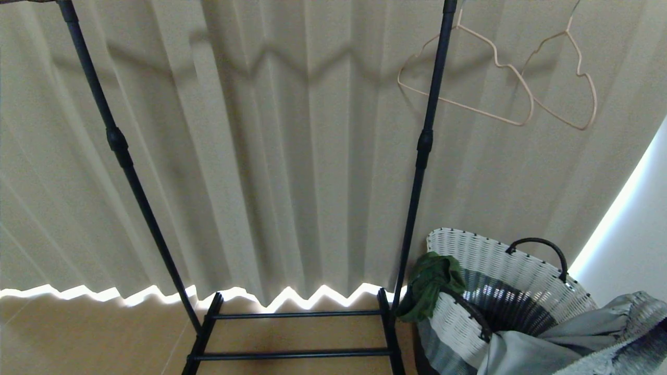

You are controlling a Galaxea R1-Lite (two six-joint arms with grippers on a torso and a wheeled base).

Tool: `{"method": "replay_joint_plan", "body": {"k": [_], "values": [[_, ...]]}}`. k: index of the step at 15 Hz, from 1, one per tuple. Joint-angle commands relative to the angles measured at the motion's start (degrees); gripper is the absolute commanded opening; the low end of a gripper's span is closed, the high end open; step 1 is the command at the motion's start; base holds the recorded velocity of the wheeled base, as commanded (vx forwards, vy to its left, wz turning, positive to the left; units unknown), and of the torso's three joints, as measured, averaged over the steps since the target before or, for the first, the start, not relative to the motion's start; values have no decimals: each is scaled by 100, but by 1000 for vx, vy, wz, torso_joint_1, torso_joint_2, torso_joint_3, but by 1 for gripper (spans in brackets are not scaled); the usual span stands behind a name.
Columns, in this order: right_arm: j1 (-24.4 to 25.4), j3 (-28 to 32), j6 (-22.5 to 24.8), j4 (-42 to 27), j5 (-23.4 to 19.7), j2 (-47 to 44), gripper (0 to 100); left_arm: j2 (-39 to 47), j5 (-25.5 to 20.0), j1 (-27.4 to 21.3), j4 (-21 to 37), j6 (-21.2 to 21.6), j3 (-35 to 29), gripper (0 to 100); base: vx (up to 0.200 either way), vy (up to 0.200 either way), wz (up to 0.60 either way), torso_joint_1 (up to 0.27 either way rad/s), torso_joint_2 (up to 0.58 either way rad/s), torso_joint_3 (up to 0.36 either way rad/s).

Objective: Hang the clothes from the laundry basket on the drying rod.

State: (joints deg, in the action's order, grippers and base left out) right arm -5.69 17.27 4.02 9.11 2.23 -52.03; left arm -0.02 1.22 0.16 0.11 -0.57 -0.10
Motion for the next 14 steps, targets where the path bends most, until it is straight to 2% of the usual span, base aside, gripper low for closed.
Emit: {"method": "replay_joint_plan", "body": {"k": [1, 3, 9, 14], "values": [[-2, -14, 2, 3, 5, 70, 0, 2, 1, 2, -11, -4, 1, 100, -200, 0, 0, 2, 2, 2], [7, -49, 11, 12, -3, 70, 0, 2, 1, 2, -2, -4, 1, 100, -200, 0, 0, -2, 2, 0], [60, -57, 11, 21, -74, 70, 0, 2, 1, 2, -2, -4, 1, 100, 0, 0, 0, 0, 0, 0], [288, -49, 20, 30, -65, 79, 0, 2, 1, 2, -2, -4, 1, 100, 0, 200, 0, -1, 1, 0]]}}
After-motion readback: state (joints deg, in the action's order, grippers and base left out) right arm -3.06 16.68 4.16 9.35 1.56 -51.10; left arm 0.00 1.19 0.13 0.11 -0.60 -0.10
